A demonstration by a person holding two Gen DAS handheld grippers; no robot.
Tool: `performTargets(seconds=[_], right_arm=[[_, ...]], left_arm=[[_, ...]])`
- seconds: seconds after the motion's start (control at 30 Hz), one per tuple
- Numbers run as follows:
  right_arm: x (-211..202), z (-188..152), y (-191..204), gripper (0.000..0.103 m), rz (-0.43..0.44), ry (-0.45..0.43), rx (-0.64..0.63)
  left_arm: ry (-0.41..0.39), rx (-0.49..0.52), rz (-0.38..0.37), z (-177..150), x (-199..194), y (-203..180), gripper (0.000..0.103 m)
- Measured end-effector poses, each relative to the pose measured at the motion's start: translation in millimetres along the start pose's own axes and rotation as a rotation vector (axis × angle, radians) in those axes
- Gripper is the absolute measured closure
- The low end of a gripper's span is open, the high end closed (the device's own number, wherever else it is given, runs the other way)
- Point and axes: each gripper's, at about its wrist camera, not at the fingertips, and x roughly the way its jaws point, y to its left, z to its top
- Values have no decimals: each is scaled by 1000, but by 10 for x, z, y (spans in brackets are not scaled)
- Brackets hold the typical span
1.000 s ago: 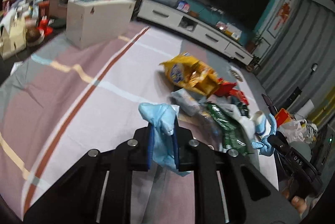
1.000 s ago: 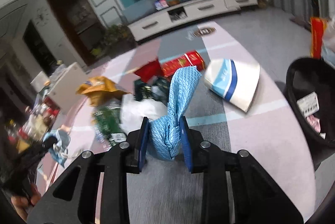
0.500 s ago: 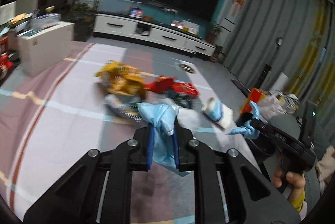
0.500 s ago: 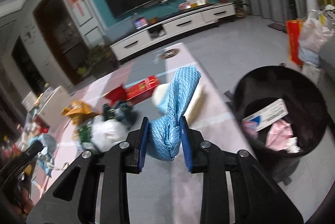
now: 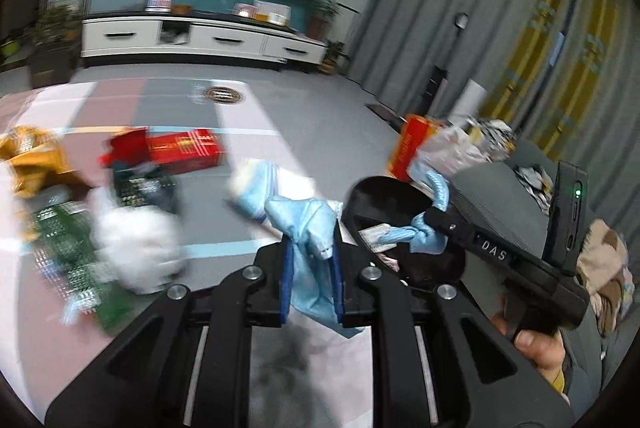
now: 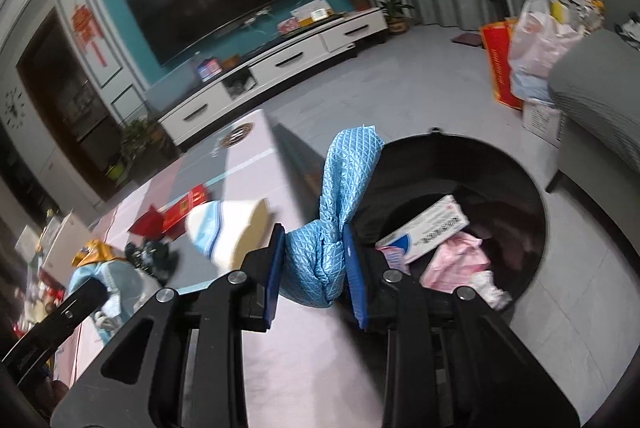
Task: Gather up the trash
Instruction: 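Carry the mask and cloth over the black bin and open both tools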
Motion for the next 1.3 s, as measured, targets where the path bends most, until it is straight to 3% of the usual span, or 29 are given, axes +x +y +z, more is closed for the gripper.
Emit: performTargets(seconds=[0.2, 0.37, 0.53, 0.6, 0.67, 0.8, 0.93, 1.13, 1.3], right_arm=[[-68, 87, -494, 73, -48, -3, 103], [-47, 101, -738, 72, -63, 13, 158], [-20, 81, -874, 70, -36, 48, 221], [-15, 88, -876, 59, -35, 52, 223], [-16, 85, -865, 54, -38, 52, 226], [7, 81, -834, 54, -35, 60, 223], [57, 73, -720, 53, -21, 76, 205], [194, 6, -304, 52, 12, 116, 136], [243, -81, 92, 47, 56, 129, 62]], left_arm=[[76, 47, -76, 53, 586, -536, 85], [118, 45, -79, 69, 1028, -780, 82], [150, 35, -80, 27, 1298, -840, 62], [156, 34, -83, 20, 1335, -833, 46], [160, 29, -84, 2, 1351, -819, 36], [149, 35, -91, -36, 1203, -739, 15], [140, 49, -89, -85, 950, -631, 3], [114, 18, -63, -138, 445, -271, 3], [51, -114, 12, -53, -48, 248, 3]])
